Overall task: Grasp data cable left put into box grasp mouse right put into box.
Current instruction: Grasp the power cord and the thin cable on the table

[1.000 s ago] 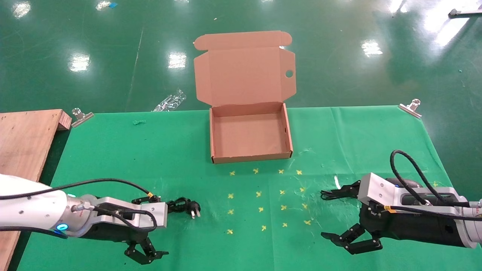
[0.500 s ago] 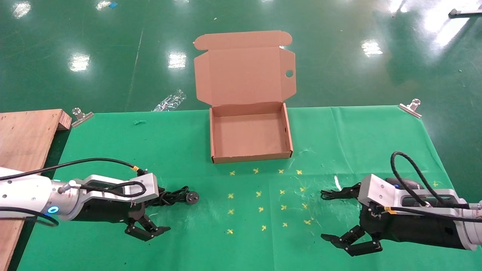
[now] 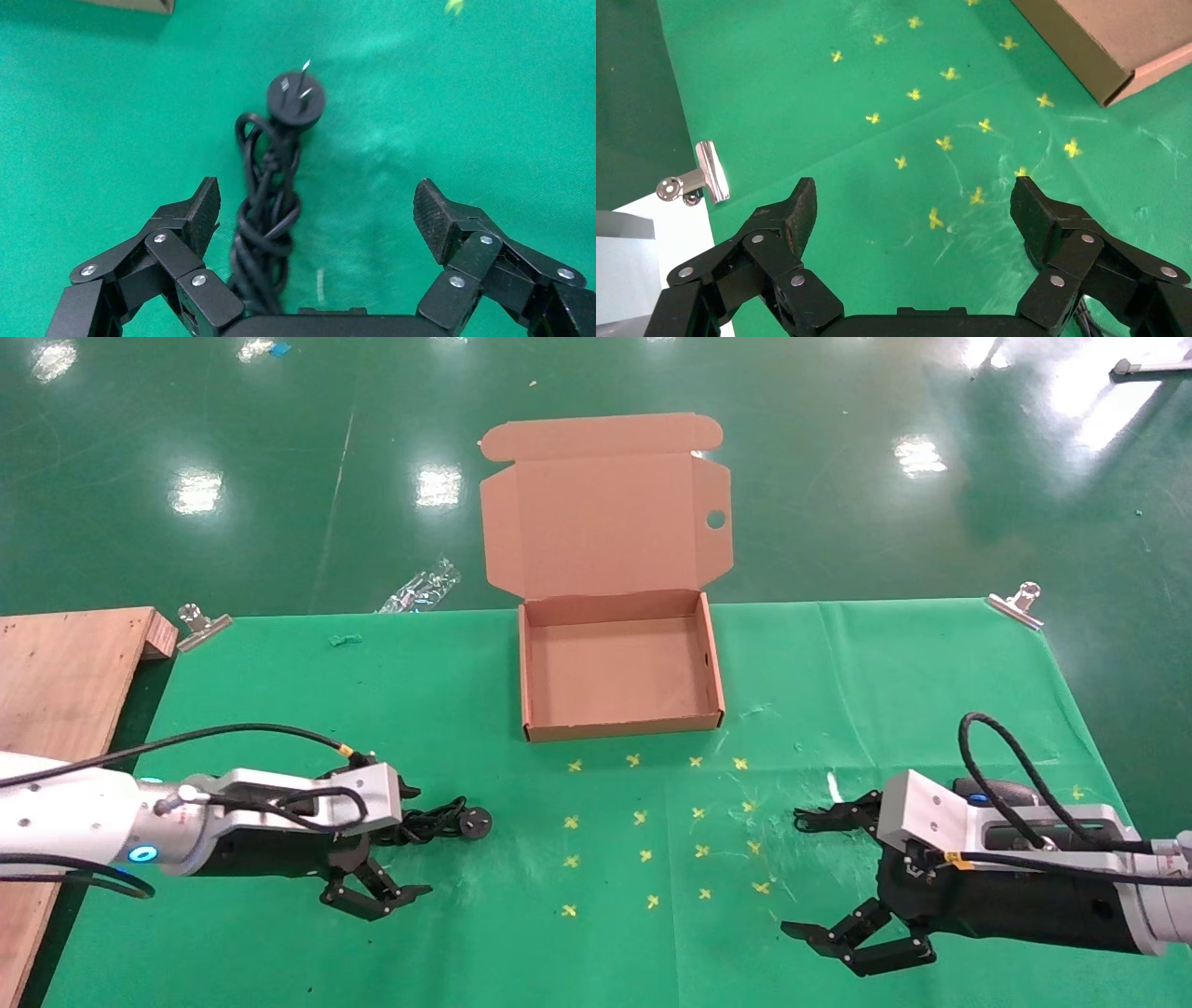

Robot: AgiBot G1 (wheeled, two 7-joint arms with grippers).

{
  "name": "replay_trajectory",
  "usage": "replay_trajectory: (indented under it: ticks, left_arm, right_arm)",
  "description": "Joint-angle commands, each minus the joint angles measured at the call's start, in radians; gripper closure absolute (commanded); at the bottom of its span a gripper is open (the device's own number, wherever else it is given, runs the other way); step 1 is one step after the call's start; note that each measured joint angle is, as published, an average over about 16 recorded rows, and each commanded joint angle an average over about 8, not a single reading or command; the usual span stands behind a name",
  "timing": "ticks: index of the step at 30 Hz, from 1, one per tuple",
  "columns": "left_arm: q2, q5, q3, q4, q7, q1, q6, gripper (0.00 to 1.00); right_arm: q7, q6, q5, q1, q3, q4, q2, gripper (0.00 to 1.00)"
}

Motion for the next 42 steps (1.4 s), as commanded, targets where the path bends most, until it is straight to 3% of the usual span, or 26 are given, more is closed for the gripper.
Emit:
replay_trajectory:
  ticks: [1,14,25,34,42]
  left_arm:
    - [0.004,0.032,0.007,-0.013,0.011,0.004,-0.027,0.0]
    - [0.041,0.27,0.071,-0.093,-0.113,0.02,-0.09,0.0]
    - [0.04,0.278,0.062,-0.111,-0.167,0.028,-0.097,0.0]
    - [0.039,0.28,0.062,-0.114,-0.169,0.028,-0.097,0.0]
    - [0.039,0.28,0.062,-0.115,-0.17,0.029,-0.097,0.0]
  right_arm:
    - [-0.002,-0.004,-0.002,0.004,-0.002,0.0,-0.003,0.0]
    - [0.001,-0.01,-0.034,0.02,-0.02,-0.003,-0.018,0.0]
    - [0.027,-0.003,-0.064,0.019,-0.028,0.012,-0.004,0.0]
    - [0.078,-0.003,-0.288,0.104,-0.11,-0.035,-0.041,0.0]
    - [-0.037,0.041,-0.387,0.21,-0.141,-0.218,-0.146,0.0]
